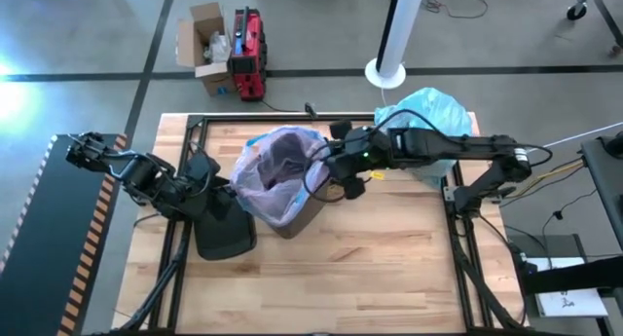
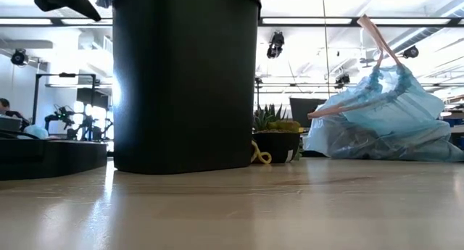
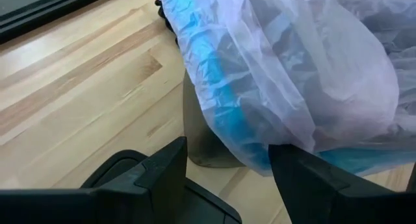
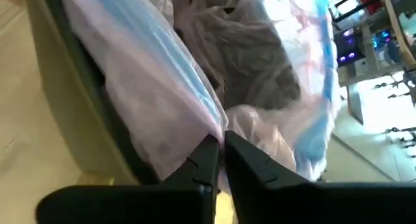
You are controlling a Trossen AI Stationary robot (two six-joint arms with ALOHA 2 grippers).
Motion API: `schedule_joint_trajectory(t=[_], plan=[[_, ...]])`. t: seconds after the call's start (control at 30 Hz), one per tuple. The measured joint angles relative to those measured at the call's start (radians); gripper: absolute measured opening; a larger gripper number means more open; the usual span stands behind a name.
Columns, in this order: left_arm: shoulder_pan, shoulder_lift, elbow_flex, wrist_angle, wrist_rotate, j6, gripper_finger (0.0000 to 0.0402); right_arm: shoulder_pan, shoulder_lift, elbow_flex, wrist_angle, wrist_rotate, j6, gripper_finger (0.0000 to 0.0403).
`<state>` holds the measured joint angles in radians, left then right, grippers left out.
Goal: Place trash/remove bag and relplace
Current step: Insert a new pink trash bag into the trash bin
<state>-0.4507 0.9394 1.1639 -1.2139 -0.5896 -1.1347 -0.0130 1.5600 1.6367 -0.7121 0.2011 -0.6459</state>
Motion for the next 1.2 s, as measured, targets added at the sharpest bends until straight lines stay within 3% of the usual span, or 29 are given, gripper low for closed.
schedule_joint_trajectory(t=[0.13, 0.37, 0.57, 0.73, 0.9, 1.0, 1.2], plan=[[0.000, 0.001, 0.000, -0.014, 0.000, 0.000, 0.0205, -0.009, -0.040, 0.000, -0.063, -0.049, 0.029, 0.0043], [0.000, 0.000, 0.000, -0.019, 0.000, -0.001, 0.0210, -0.025, -0.076, -0.002, -0.192, -0.074, 0.062, 0.0137], [0.000, 0.000, 0.000, -0.019, 0.001, -0.003, 0.0205, -0.022, -0.134, 0.071, -0.143, -0.117, 0.137, 0.0184], [0.000, 0.001, 0.000, -0.019, 0.003, -0.004, 0.0204, -0.061, -0.109, 0.077, -0.026, -0.206, 0.289, 0.0191], [0.000, 0.003, 0.000, -0.019, 0.003, -0.009, 0.0208, -0.100, -0.028, 0.078, -0.017, -0.202, 0.467, 0.0176], [0.000, 0.003, 0.000, -0.019, 0.004, -0.025, 0.0208, -0.100, 0.004, 0.074, -0.100, -0.202, 0.479, 0.0167], [0.000, 0.008, 0.000, -0.019, 0.004, -0.054, 0.0200, -0.076, -0.053, 0.077, -0.170, -0.225, 0.438, 0.0158]])
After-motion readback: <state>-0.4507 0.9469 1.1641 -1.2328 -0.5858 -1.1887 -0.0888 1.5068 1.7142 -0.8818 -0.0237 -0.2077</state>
